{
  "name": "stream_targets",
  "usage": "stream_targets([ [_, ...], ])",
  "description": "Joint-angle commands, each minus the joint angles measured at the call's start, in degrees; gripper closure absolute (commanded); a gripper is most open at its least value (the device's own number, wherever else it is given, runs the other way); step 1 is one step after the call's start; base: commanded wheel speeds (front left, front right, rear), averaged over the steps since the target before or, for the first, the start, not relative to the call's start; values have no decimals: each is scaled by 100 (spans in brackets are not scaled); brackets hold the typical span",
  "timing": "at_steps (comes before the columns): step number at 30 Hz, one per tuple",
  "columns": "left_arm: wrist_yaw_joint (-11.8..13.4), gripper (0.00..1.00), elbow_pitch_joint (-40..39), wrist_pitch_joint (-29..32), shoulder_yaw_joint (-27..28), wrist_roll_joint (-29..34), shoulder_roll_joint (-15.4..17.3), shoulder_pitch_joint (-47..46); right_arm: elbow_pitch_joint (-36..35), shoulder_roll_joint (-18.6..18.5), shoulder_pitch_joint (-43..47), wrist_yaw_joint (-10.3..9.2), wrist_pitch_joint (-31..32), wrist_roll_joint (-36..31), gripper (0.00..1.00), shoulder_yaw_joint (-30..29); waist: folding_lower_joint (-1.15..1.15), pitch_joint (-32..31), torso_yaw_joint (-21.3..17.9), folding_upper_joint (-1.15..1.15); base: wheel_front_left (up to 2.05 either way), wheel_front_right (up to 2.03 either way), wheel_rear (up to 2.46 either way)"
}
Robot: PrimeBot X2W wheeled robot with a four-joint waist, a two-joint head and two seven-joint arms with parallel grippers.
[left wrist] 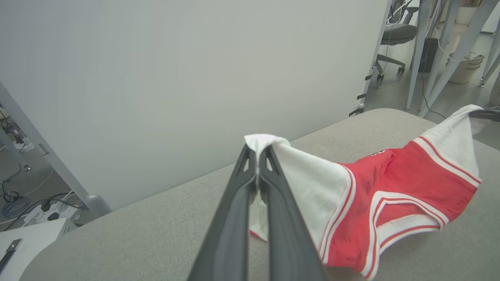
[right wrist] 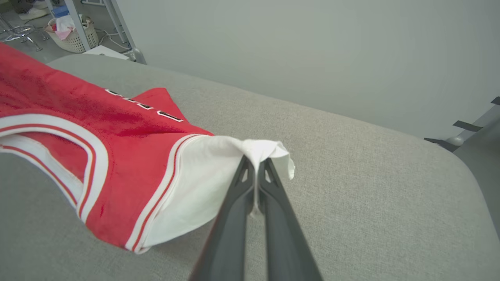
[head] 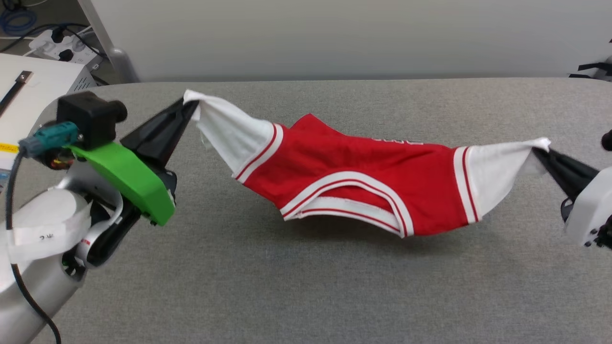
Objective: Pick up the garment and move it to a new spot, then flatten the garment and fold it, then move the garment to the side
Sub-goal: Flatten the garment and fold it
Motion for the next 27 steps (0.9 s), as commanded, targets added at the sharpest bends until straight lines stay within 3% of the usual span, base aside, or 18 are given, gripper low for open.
stream_targets([
  [1,55,100,-137,-75,125,-27,30,-199,-156,16,-112,-3,-99,-34,100,-234,0,-63,-22,0,0,0,0],
  [12,161,100,-567,-256,633,186,-87,-1180,-1179,482,-786,-3,93,-418,100,-1790,0,-96,-106,0,0,0,0],
  [19,158,100,-421,-270,811,297,-422,-1953,-1425,836,-1509,-3,285,-608,100,-2063,0,42,-129,0,0,0,0],
  [27,124,100,1,-180,929,298,-771,-2698,-1092,1032,-2436,-3,360,-775,100,-1968,0,555,-169,0,0,0,0],
])
